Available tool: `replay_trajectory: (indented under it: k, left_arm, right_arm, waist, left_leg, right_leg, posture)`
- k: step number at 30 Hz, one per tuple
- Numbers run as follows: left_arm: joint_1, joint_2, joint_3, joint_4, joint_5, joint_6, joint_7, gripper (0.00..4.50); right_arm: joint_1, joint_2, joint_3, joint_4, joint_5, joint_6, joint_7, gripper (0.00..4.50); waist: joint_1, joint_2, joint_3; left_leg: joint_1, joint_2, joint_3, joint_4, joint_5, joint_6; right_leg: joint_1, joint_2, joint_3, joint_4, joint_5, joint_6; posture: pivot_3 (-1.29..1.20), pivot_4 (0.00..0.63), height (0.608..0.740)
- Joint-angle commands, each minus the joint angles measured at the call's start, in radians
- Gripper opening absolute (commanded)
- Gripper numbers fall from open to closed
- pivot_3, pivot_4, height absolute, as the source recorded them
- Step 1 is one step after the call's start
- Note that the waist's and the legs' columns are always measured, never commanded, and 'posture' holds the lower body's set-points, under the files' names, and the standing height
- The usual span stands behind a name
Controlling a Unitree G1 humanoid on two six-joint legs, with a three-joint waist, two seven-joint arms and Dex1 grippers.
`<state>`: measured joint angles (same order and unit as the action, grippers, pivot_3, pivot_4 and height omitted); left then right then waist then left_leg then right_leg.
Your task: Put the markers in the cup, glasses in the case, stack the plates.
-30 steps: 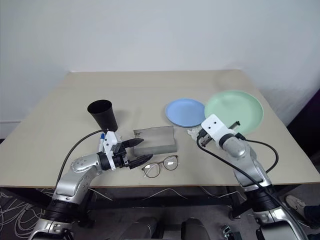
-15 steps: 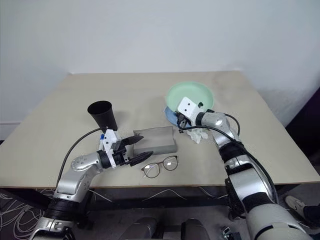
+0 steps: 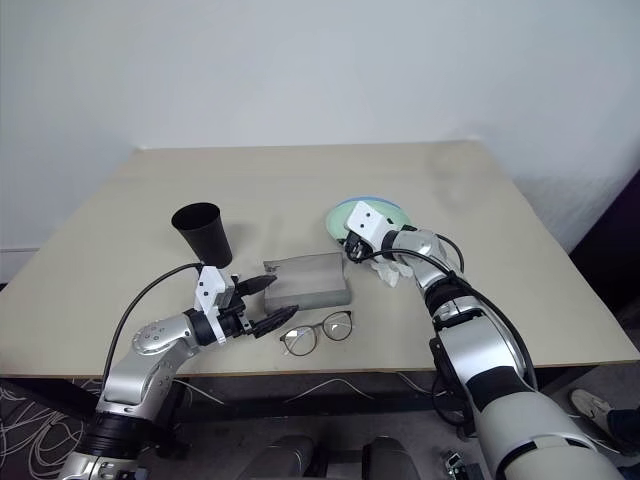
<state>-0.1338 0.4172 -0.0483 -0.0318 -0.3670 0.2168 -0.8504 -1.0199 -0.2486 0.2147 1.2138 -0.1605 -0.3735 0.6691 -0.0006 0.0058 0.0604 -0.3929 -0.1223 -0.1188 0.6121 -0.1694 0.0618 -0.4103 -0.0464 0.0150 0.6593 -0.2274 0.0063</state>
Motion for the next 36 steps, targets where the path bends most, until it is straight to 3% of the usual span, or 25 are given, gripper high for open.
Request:
replay_trajectory:
  k: [1,8,12,18,21,25,36]
  left_arm:
    - [-0.017,0.008,0.021,-0.039,-0.009,-0.009,0.001,4.50]
    - [-0.033,0.010,0.018,-0.030,-0.009,-0.008,-0.005,4.50]
    - [-0.037,0.009,0.010,-0.024,-0.009,-0.008,-0.013,4.50]
    - [-0.047,0.007,0.002,-0.013,-0.008,-0.008,-0.021,4.50]
    - [-0.056,0.007,0.000,-0.004,-0.007,-0.008,-0.026,4.50]
    - [-0.062,0.006,0.000,0.002,-0.004,-0.009,-0.032,4.50]
    - [-0.057,0.008,0.004,-0.005,-0.004,-0.007,-0.029,4.50]
  right_arm:
    - [-0.052,-0.015,-0.024,-0.022,0.000,-0.044,-0.012,1.97]
    - [0.001,-0.081,-0.054,-0.153,0.046,-0.034,0.083,1.97]
    - [0.154,-0.172,-0.065,-0.393,0.092,0.089,0.225,1.97]
    - [0.320,-0.232,-0.069,-0.669,0.137,0.332,0.300,1.97]
    - [0.357,-0.237,-0.076,-0.703,0.132,0.410,0.272,2.78]
    - [0.349,-0.207,-0.095,-0.670,0.131,0.504,0.182,4.18]
    - [0.283,-0.144,-0.105,-0.516,0.127,0.676,0.041,4.18]
  waist:
    - [0.000,0.000,0.000]
    - [0.000,0.000,0.000]
    - [0.006,0.000,0.000]
    - [0.000,0.001,0.000]
    - [0.000,0.001,0.000]
    - [0.001,0.001,0.000]
    - [0.001,0.001,0.000]
  left_leg:
    - [0.000,0.000,0.000,0.000,0.000,0.000]
    - [0.000,0.000,0.000,0.000,0.000,0.000]
    - [0.000,0.000,-0.001,0.000,0.000,0.000]
    - [-0.002,0.000,0.001,0.000,0.000,0.000]
    - [-0.002,0.001,0.001,0.000,0.000,0.000]
    - [-0.002,0.001,0.001,0.001,0.000,0.000]
    - [-0.002,0.000,0.001,0.001,0.000,0.000]
  right_leg:
    - [0.000,0.000,0.000,0.000,0.000,0.000]
    - [0.000,0.000,0.000,0.000,0.000,0.000]
    - [0.001,-0.001,0.000,-0.001,0.000,0.000]
    - [0.000,-0.002,0.001,0.000,-0.002,-0.001]
    - [0.001,-0.002,0.000,0.001,-0.002,-0.001]
    - [0.001,-0.003,-0.001,0.000,-0.002,-0.001]
    - [0.000,-0.003,-0.001,-0.001,-0.002,-0.001]
  posture:
    - [0.00,0.000,0.736]
    - [0.00,0.000,0.736]
    - [0.00,0.000,0.736]
    - [0.00,0.000,0.736]
    - [0.00,0.000,0.736]
    - [0.00,0.000,0.736]
    - [0.00,0.000,0.736]
